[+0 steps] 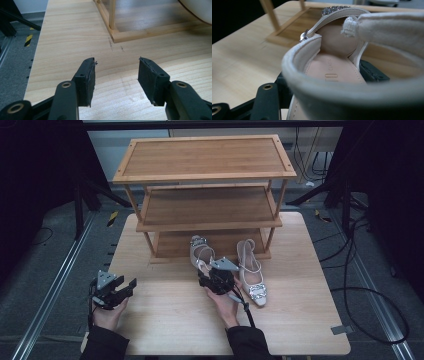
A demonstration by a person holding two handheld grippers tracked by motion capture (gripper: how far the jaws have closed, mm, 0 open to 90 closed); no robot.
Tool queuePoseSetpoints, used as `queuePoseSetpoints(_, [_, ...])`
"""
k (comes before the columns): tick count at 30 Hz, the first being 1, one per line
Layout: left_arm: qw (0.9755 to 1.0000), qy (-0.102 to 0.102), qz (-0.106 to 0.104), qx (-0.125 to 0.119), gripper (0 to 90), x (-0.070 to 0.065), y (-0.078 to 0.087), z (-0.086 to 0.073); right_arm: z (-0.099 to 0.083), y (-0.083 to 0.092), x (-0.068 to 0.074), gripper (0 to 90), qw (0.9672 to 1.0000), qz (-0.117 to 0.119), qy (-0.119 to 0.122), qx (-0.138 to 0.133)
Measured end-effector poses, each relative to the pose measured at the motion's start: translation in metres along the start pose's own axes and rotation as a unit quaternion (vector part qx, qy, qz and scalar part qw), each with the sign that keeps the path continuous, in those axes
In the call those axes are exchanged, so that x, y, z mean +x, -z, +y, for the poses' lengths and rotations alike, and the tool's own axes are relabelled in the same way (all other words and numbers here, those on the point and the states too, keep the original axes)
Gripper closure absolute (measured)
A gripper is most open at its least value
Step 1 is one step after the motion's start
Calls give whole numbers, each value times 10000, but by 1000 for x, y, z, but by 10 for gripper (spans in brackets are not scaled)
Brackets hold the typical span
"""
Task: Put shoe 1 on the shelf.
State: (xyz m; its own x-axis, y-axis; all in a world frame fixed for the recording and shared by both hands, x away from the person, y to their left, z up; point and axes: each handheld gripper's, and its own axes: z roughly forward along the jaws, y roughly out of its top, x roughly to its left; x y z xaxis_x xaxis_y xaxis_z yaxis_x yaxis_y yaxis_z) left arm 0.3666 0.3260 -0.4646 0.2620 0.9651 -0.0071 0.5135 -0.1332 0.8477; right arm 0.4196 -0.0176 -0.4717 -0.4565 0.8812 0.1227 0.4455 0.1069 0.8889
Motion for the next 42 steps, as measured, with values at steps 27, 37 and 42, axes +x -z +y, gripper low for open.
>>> queuePoseSetpoints(27, [10000,49,-16,54,457,2,-3,-2,1,-69,-8,223,9966,-815,-34,-93])
queuePoseSetpoints(37, [10000,23,-4,84,442,2,-3,-3,1,-16,-6,132,9990,-381,139,-199])
queuePoseSetpoints(42, [10000,36,-9,36,441,2,-2,-3,-10,1,-3,154,9991,-183,376,-38])
